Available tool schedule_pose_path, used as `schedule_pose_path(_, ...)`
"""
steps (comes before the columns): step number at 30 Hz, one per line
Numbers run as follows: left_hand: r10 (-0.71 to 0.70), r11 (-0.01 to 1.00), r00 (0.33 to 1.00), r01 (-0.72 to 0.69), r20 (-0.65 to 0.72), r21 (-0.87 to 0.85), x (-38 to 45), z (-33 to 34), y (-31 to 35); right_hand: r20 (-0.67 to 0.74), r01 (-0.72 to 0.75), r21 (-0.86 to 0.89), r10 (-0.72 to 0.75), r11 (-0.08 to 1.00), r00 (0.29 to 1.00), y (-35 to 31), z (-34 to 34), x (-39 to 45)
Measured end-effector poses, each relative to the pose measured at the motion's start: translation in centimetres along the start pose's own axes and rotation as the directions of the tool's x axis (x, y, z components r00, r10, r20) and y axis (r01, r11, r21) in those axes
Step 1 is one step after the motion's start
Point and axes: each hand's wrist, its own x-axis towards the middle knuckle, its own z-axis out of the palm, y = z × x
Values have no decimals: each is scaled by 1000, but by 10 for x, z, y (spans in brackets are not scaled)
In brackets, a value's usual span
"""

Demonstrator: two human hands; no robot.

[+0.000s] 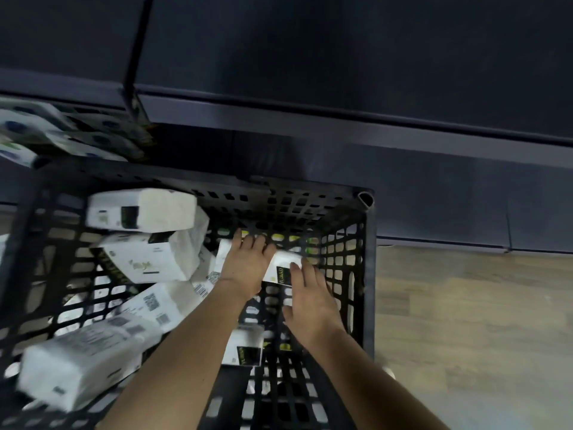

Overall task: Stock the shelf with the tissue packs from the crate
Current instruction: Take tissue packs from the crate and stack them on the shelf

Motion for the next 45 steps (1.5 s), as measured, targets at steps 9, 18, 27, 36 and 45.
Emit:
schedule_pose_path(9, -126, 981, 991, 119, -35, -151, -127, -93, 8, -47, 43, -3, -43, 999, 998, -8, -73, -102)
schedule_pose_path(18, -196, 958, 980, 183, -39, -219, -211, -222, 62, -152, 82, -49, -89, 995, 984, 20, -187, -204)
schedule_pose_path(27, -212, 876, 974, 154, -78, -457, -216, -350, 120, -378, 101, -129, -143, 987, 915, 98, -293, -272)
schedule_pose_path(36, -113, 810, 983, 8, -143, -586, -216, -457, 170, -546, 105, -166, -180, 981, 818, 165, -350, -321)
schedule_pose_path(45, -57, 853, 965, -87, -258, -514, -217, -537, 201, -700, 78, -176, -181, 981, 690, 197, -396, -342)
